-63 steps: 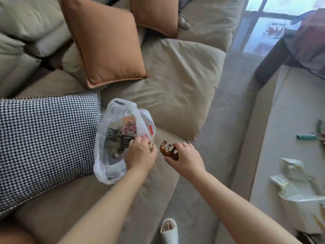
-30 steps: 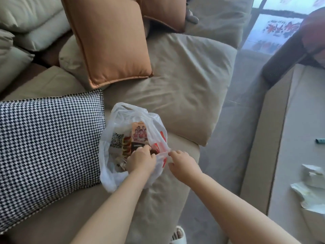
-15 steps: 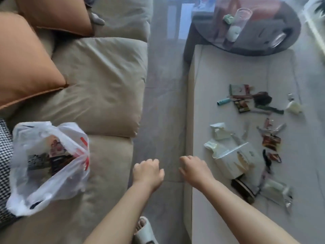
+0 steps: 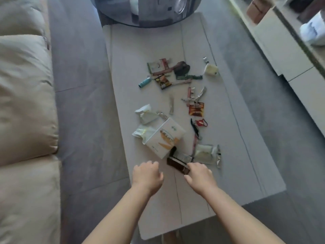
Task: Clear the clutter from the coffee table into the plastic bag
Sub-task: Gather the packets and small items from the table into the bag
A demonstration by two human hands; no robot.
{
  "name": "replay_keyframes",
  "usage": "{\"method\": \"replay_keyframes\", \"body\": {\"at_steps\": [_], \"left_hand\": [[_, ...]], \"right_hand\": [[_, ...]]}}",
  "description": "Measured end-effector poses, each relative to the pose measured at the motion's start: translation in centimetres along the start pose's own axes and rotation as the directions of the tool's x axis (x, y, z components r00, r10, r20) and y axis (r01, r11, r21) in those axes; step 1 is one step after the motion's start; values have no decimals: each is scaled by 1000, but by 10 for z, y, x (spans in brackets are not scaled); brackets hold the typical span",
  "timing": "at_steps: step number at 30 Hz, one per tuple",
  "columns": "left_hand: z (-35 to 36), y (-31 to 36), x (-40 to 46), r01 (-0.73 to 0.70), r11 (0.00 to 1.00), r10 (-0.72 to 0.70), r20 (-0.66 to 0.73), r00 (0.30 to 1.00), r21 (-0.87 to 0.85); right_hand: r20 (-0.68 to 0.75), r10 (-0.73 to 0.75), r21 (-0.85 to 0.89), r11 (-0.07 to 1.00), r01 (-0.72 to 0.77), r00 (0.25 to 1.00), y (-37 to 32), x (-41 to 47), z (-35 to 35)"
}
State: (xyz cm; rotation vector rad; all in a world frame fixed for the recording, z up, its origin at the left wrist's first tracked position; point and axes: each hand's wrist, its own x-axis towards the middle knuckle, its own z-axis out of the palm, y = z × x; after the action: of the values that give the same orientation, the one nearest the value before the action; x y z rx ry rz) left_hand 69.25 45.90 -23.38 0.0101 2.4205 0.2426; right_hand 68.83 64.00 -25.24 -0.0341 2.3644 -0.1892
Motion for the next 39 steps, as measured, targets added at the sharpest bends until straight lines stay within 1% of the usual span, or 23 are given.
{"method": "replay_keyframes", "body": {"at_steps": [4,8,11,13,17,22,27,30,32,34,37,39], "left_hand": [[16,48,24,-47,999,46,37,998,20],[42,77,52,-88,995,84,77,994,51],[63,87,76,-125,987,116,93,989,96],[75,91,91,-159,975,146,91,985,154],[93,96,117,-215,939,198,90,976,267],[105,101,140,-199,936,182,85,980,289],[121,94,149,-189,930,157,124,980,316],[126,91,148,-174,920,183,7,983,352],[129,89,143,-201,902,208,24,978,383],[135,87,137,-219,899,202,86,976,379],[136,84,123,-172,932,160,66,985,319],[132,80,109,-155,954,140,78,987,257]], "right_hand": [[15,66,36,997,-66,998,53,14,2],[7,113,74,991,-113,994,96,35,4],[-8,124,76,989,-123,992,117,57,8],[-15,99,48,994,-98,995,125,73,12],[-16,13,16,1000,-13,1000,126,100,23],[-4,-69,-83,994,68,998,120,124,39],[32,-36,-80,996,38,999,117,137,56],[1,-23,-130,991,23,1000,115,132,70],[-10,-33,-164,986,31,999,114,126,78],[-8,-52,-161,986,50,999,112,119,81],[17,-47,-113,992,49,999,104,107,82],[34,-30,-59,998,32,999,98,97,79]]}}
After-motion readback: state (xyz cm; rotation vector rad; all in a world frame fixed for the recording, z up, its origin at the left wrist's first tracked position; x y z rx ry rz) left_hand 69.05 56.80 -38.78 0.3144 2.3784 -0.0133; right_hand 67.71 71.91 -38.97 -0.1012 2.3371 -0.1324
